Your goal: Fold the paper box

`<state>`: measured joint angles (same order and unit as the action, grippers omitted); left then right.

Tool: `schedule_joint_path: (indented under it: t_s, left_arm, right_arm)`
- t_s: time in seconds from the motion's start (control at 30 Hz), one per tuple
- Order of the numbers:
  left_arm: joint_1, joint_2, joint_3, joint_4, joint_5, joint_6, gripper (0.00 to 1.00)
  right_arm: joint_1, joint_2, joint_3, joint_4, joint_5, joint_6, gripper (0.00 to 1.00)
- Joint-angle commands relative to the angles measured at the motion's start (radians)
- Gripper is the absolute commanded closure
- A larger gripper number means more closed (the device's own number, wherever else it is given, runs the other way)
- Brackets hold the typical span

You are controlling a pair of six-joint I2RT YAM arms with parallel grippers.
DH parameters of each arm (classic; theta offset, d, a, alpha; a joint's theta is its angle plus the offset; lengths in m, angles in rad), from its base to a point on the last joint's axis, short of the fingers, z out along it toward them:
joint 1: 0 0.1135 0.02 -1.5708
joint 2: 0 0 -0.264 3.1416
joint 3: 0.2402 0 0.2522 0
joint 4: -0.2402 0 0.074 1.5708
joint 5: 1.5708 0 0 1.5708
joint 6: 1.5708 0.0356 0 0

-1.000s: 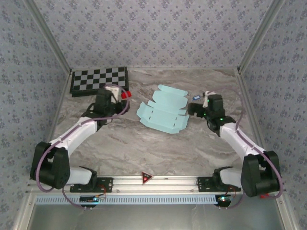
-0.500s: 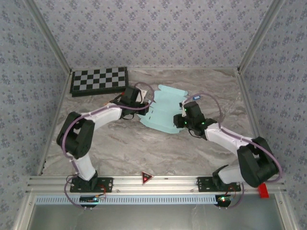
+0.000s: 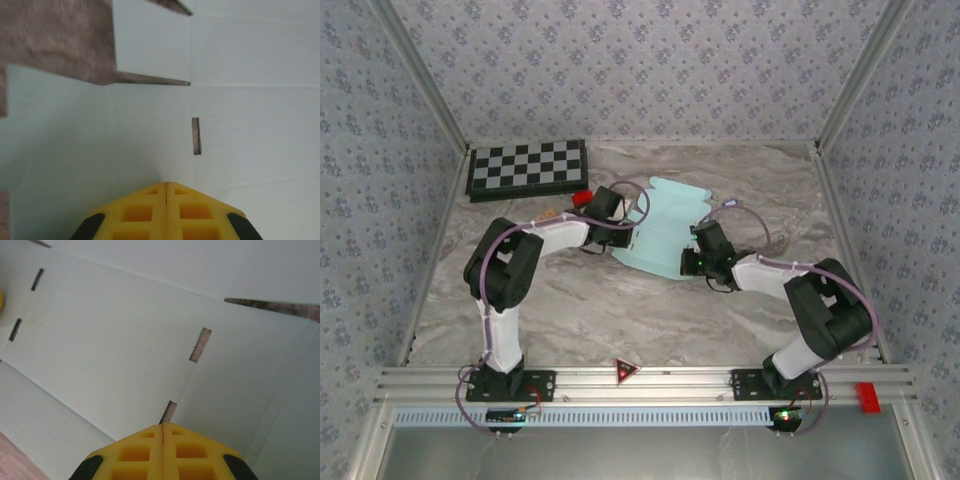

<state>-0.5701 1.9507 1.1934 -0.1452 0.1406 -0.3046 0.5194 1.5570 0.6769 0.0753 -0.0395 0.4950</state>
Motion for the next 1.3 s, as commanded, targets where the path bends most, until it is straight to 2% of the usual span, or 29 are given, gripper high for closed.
schedule_joint_path:
  t_s: [0.0, 0.23, 0.5, 0.67, 0.8, 0.97, 1.17, 1.27]
  left_arm:
    - [-0.019, 0.005, -0.042, -0.007, -0.027, -0.045, 1.00]
    - [-0.094, -0.055, -0.128, -0.051, -0.082, -0.110, 1.00]
    - [-0.208, -0.142, -0.255, 0.006, -0.055, -0.264, 1.00]
    - [-0.258, -0.169, -0.254, 0.029, -0.034, -0.308, 1.00]
    - [-0.257, -0.207, -0.198, -0.022, -0.047, -0.281, 1.00]
    - [-0.238, -0.234, -0.075, -0.113, -0.086, -0.205, 0.93]
    - [-0.158, -0.169, 0.080, -0.171, -0.082, -0.111, 0.87]
    - [-0.111, -0.104, 0.152, -0.179, -0.076, -0.060, 0.92]
  right_arm:
    - [-0.011, 0.035, 0.008, -0.007, 0.036, 0.031, 1.00]
    - [-0.026, 0.103, 0.062, -0.097, 0.086, 0.011, 1.00]
    - [-0.031, 0.147, 0.122, -0.127, 0.105, -0.048, 1.00]
    - [-0.030, 0.145, 0.178, -0.155, 0.116, -0.081, 1.00]
    - [-0.026, 0.075, 0.213, -0.203, 0.127, -0.100, 1.00]
    - [-0.020, -0.030, 0.218, -0.260, 0.125, -0.100, 1.00]
    - [0.014, -0.101, 0.158, -0.245, 0.068, -0.052, 1.00]
    - [0.054, -0.101, 0.133, -0.216, 0.056, -0.015, 1.00]
